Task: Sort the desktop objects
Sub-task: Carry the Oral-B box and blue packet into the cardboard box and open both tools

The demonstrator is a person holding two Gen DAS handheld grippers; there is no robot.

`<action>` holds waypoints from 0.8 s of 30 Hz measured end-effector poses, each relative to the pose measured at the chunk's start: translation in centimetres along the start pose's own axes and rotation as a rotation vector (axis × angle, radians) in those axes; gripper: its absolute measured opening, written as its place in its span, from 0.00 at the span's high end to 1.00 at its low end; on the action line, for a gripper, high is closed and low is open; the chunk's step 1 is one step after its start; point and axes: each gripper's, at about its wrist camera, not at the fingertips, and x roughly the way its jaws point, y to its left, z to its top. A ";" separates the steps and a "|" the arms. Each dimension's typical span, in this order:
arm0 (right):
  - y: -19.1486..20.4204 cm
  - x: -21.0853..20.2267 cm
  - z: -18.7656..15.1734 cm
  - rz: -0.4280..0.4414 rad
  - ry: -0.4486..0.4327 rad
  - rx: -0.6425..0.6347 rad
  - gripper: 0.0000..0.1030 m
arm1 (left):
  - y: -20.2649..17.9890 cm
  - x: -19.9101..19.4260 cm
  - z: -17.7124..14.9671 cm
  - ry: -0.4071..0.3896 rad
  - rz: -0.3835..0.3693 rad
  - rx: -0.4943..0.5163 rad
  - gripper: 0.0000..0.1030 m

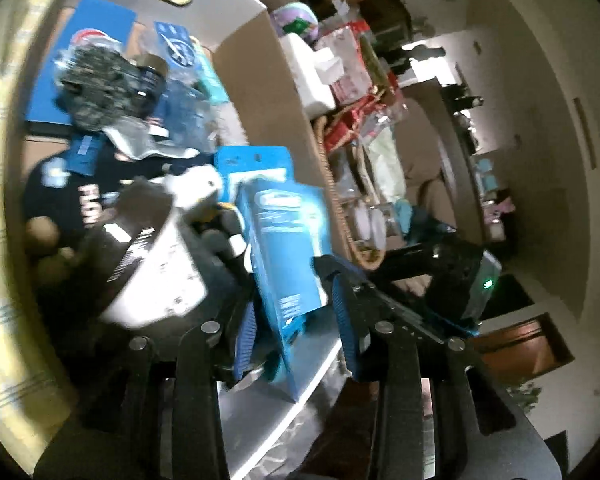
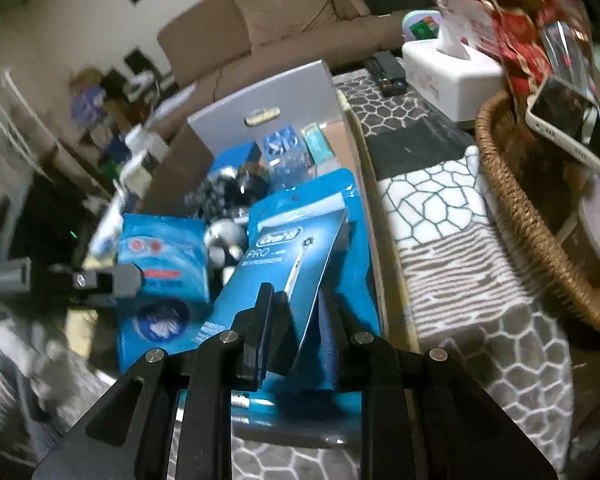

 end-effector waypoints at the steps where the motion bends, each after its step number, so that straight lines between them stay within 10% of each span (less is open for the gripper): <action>1: 0.2 -0.1 0.0 -0.024 0.012 -0.014 0.79 | 0.0 -0.6 -0.1 -0.003 0.002 0.008 0.68; 15: 4.1 -3.2 -0.3 -0.150 0.008 -0.113 0.76 | -3.4 -5.6 -0.9 -0.088 0.046 0.097 0.35; 24: 5.6 0.8 -1.4 -0.202 0.091 -0.148 0.75 | -3.4 -6.8 -2.7 -0.070 0.051 0.106 0.33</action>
